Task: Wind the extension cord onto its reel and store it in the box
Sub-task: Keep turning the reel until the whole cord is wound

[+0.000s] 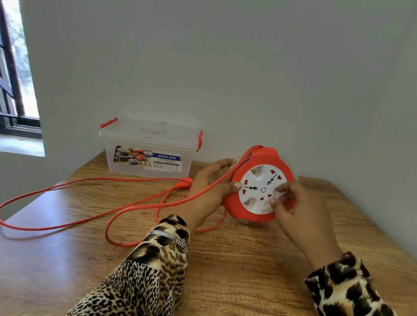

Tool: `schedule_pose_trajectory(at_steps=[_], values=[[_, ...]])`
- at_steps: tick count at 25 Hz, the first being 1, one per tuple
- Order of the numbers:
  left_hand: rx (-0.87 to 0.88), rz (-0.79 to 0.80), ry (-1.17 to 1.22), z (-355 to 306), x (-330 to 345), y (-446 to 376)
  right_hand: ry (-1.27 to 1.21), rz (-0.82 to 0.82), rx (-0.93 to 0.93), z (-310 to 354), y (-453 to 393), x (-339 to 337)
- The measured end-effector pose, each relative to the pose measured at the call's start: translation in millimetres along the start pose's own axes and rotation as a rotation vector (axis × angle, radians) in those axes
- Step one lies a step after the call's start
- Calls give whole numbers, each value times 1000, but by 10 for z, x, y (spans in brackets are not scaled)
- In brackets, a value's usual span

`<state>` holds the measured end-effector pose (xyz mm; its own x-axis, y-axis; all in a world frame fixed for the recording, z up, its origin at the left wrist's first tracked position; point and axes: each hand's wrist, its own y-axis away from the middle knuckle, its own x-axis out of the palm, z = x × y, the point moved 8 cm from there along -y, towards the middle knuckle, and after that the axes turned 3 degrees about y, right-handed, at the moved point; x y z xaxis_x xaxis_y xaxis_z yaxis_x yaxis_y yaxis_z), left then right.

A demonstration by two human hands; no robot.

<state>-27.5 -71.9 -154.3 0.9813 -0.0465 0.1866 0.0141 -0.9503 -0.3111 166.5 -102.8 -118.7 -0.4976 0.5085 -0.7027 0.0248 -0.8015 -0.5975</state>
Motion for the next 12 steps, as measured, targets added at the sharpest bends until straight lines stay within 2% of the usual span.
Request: schedule_pose_trajectory(at_steps=[2,3,5,8,10,12], values=[[-27,13,-4,24,-29,-35,166,1,-205,161,31,44],[-37,15,-3,26,-46,-44,225,45,-246,204,47,121],[-62,8,-10,24,-78,-40,252,136,-253,234,63,258],[-76,26,-46,-12,-75,-32,154,199,-239,226,54,361],[-53,51,-86,-62,-50,-39,110,196,-226,203,18,366],[-40,72,-117,-93,1,-29,111,120,-213,182,-1,299]])
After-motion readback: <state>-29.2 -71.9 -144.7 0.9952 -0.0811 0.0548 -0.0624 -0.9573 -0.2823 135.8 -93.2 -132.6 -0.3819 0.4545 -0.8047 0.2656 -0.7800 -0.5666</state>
